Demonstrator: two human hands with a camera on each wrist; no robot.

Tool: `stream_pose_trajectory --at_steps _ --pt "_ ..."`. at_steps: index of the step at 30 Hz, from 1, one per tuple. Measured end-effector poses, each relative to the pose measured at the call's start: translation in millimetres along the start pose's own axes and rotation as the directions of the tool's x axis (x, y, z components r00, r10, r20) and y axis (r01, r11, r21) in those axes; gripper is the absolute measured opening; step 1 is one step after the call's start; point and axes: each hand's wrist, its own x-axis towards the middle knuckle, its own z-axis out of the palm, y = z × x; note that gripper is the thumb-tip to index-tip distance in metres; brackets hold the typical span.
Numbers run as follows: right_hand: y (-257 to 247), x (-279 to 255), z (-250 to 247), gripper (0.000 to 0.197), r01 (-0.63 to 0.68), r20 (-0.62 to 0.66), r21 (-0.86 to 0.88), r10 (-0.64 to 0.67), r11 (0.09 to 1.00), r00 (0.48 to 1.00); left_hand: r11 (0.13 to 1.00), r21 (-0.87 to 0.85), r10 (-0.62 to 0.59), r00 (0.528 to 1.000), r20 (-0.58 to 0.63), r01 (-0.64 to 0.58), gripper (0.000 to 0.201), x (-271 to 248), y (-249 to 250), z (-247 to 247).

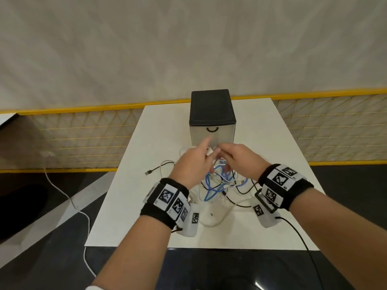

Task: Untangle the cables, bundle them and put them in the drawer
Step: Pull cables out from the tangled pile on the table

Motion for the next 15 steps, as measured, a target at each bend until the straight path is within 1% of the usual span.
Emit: stream_pose_trajectory --at_steps 1,2,3,5,7,8,9,11,12,14,15 --pt "-5.8 0.8 -1.4 0.022 0.028 -0.015 -0.014 -0.028 1.0 0.999 0.999 -0.03 -0.031 0.999 0.024 0.032 0.035 0.3 0.5 2.5" --pt "-8.8 1.8 -2.6 0.022 0.043 -0.036 -0.022 -0.044 0.999 0.998 0.997 -0.058 -0.04 0.999 0.013 0.041 0.032 0.8 -0.3 3.2" --pt "-7.4 2.8 -2.5 0.022 0.042 -0.052 -0.017 -0.043 0.999 0.998 0.996 -0.085 -0.024 0.999 -0.026 0.022 0.029 0.5 -0.7 1.9" --pt "3.9 3.4 0.0 0.022 -0.006 -0.054 0.022 0.007 1.0 0.999 0.986 -0.159 0.02 0.984 -0.175 -0.048 0.018 -1.0 0.0 -9.5" --pt "18.4 1.2 4.2 0.024 -0.069 -0.04 0.032 0.07 0.997 0.997 0.965 -0.241 0.015 0.941 -0.338 -0.102 0.015 -1.2 -0.4 -26.6" --pt "23.6 0.3 5.6 0.025 -0.086 -0.046 0.019 0.087 0.996 0.995 0.966 -0.235 0.007 0.922 -0.386 -0.106 0.017 -1.1 -1.7 -33.9" --pt "26.5 0.3 6.0 0.025 -0.095 -0.061 0.004 0.095 0.995 0.994 0.973 -0.214 -0.01 0.917 -0.4 -0.083 0.018 -1.3 -4.0 -38.7" --pt "26.9 3.1 3.4 0.025 -0.093 -0.096 -0.008 0.092 0.996 0.991 0.984 -0.179 -0.059 0.924 -0.378 -0.01 0.02 -2.5 -11.0 -40.4" --pt "23.9 4.9 1.0 0.025 -0.081 -0.108 -0.01 0.079 0.997 0.991 0.986 -0.168 -0.064 0.926 -0.373 0.0 0.027 -3.8 -13.3 -38.6" --pt "15.4 9.0 -2.9 0.024 -0.033 -0.112 -0.042 0.029 0.999 0.993 0.99 -0.133 -0.004 0.941 -0.339 -0.044 0.047 -7.1 -14.9 -28.9" --pt "10.5 11.2 -4.1 0.024 -0.003 -0.113 -0.069 -0.005 0.998 0.994 0.992 -0.112 0.02 0.957 -0.29 -0.055 0.052 -7.8 -13.2 -23.2"
